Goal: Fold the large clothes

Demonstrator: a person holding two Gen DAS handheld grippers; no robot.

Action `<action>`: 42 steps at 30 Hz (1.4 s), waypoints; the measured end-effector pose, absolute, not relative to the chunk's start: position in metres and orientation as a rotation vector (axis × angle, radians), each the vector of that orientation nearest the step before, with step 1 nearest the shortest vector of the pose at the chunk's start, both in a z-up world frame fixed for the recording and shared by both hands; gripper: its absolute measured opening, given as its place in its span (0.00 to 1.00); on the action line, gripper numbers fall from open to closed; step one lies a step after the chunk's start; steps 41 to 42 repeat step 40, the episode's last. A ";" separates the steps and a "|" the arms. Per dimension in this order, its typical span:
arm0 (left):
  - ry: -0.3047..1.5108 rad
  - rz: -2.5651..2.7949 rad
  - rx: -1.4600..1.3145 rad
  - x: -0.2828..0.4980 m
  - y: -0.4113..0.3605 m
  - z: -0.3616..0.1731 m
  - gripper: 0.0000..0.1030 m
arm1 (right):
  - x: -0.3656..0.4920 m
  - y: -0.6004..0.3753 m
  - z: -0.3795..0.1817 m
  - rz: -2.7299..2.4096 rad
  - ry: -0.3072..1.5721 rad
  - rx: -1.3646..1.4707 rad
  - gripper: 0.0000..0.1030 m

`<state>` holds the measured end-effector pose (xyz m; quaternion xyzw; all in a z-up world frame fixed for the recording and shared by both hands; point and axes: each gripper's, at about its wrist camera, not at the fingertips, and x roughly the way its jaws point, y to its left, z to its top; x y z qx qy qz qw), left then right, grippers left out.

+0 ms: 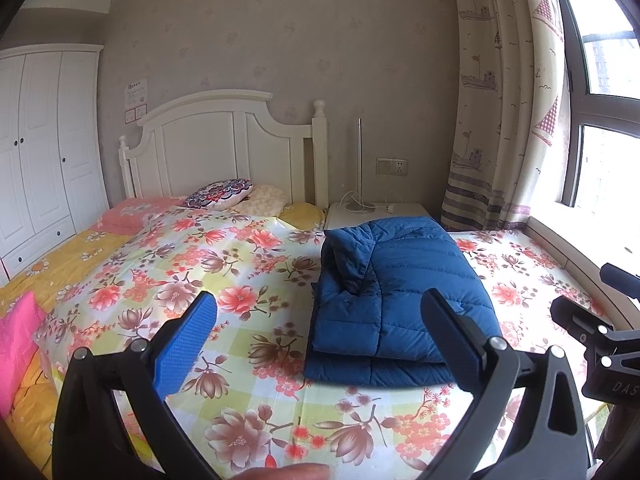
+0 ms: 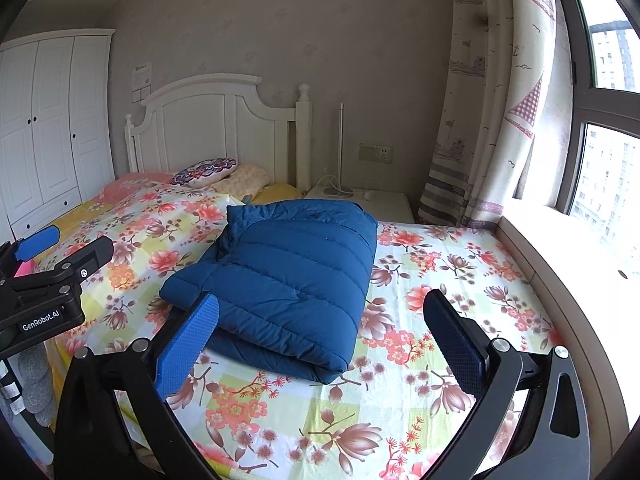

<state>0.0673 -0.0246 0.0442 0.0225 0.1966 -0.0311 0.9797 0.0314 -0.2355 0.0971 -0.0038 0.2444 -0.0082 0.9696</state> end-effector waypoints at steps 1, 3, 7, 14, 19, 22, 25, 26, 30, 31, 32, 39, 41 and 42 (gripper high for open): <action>0.395 -0.062 0.046 0.067 -0.025 0.044 0.98 | 0.031 -0.235 0.097 -0.015 0.494 -0.007 0.96; 0.396 -0.062 0.047 0.068 -0.025 0.043 0.98 | 0.031 -0.235 0.097 -0.013 0.495 -0.008 0.96; 0.397 -0.062 0.046 0.067 -0.024 0.042 0.98 | 0.031 -0.234 0.097 -0.011 0.496 -0.007 0.96; 0.397 -0.062 0.047 0.067 -0.025 0.042 0.98 | 0.031 -0.234 0.096 -0.007 0.497 -0.005 0.96; 0.400 -0.061 0.050 0.068 -0.024 0.040 0.98 | 0.032 -0.234 0.093 -0.002 0.505 -0.003 0.96; 0.406 -0.061 0.050 0.070 -0.022 0.036 0.98 | 0.035 -0.235 0.088 -0.001 0.519 0.002 0.96; 0.421 -0.062 0.056 0.075 -0.020 0.029 0.98 | 0.039 -0.236 0.080 0.010 0.540 0.010 0.96; 0.428 -0.063 0.060 0.078 -0.020 0.026 0.98 | 0.042 -0.236 0.076 0.015 0.548 0.011 0.96; 0.456 -0.086 0.072 0.095 -0.025 0.011 0.98 | 0.054 -0.236 0.060 0.034 0.589 0.020 0.96; 0.453 -0.104 0.078 0.099 -0.029 0.007 0.98 | 0.059 -0.237 0.054 0.042 0.601 0.025 0.96; 0.440 -0.121 0.090 0.101 -0.032 0.001 0.98 | 0.064 -0.238 0.048 0.050 0.616 0.029 0.96; 0.590 0.005 0.083 0.216 0.030 -0.012 0.98 | 0.118 -0.326 0.036 0.019 0.653 0.155 0.95; 0.622 0.048 0.037 0.239 0.055 -0.010 0.98 | 0.128 -0.363 0.040 -0.043 0.643 0.187 0.95; 0.622 0.048 0.037 0.239 0.055 -0.010 0.98 | 0.128 -0.363 0.040 -0.043 0.643 0.187 0.95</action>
